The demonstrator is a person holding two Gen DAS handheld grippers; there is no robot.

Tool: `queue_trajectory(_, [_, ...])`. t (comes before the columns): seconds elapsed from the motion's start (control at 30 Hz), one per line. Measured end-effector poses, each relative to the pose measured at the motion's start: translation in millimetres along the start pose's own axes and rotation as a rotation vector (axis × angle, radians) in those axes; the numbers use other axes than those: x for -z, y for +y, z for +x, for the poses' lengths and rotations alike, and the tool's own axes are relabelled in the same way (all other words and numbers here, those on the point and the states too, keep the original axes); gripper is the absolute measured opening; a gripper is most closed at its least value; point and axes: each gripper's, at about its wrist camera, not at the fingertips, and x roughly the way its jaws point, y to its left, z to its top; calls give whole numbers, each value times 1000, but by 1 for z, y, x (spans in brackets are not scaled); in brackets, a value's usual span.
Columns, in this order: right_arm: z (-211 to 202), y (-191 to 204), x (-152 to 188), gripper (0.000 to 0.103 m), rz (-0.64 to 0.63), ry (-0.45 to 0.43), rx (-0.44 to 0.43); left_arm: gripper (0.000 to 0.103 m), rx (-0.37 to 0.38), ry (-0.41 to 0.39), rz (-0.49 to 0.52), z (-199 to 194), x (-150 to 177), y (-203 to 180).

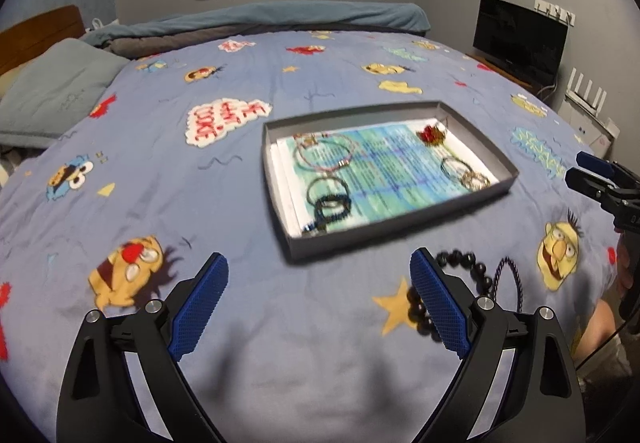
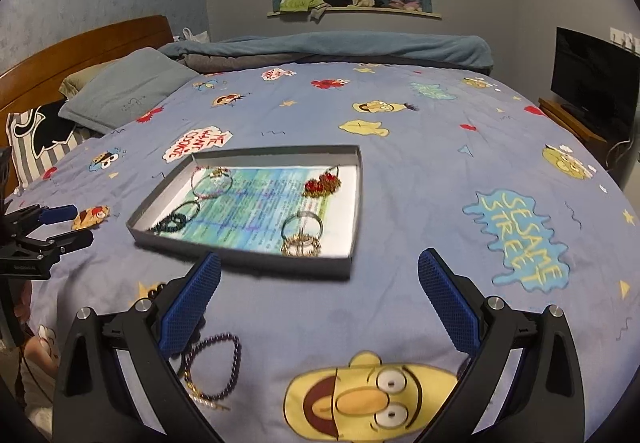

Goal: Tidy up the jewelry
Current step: 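Move both open grippers back over the remaining jewelry, then close left gripper on black bead bracelet while right gripper grasps dark red bead bracelet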

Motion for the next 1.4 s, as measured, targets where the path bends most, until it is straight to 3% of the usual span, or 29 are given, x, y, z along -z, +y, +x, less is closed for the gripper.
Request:
queue_trajectory(0.27, [16,8,37,97,-35,116,40,92,17,47,17,19,21,-23])
queue_trajectory(0.63, [21,11,54,98,-33,156,5,92,59,108,21,45,33,-43])
queue_trajectory(0.73, [24,15,58,97,-32,170,-11,89,75,114,25,49,34,-47])
queue_trajectory(0.87, [27,22,63,97,-40,182,-34,72,86,125,41,53,36,-53])
queue_trajectory(1.1, [29,35,67,78,-67,202,-80,58,101,130,53,54,38,-57])
queue_trajectory(1.27, [32,38,69,59,-58,223,-112,50,119,135,59,54,39,-59])
queue_trajectory(1.4, [33,40,70,51,-56,232,-131,44,128,138,67,56,38,-62])
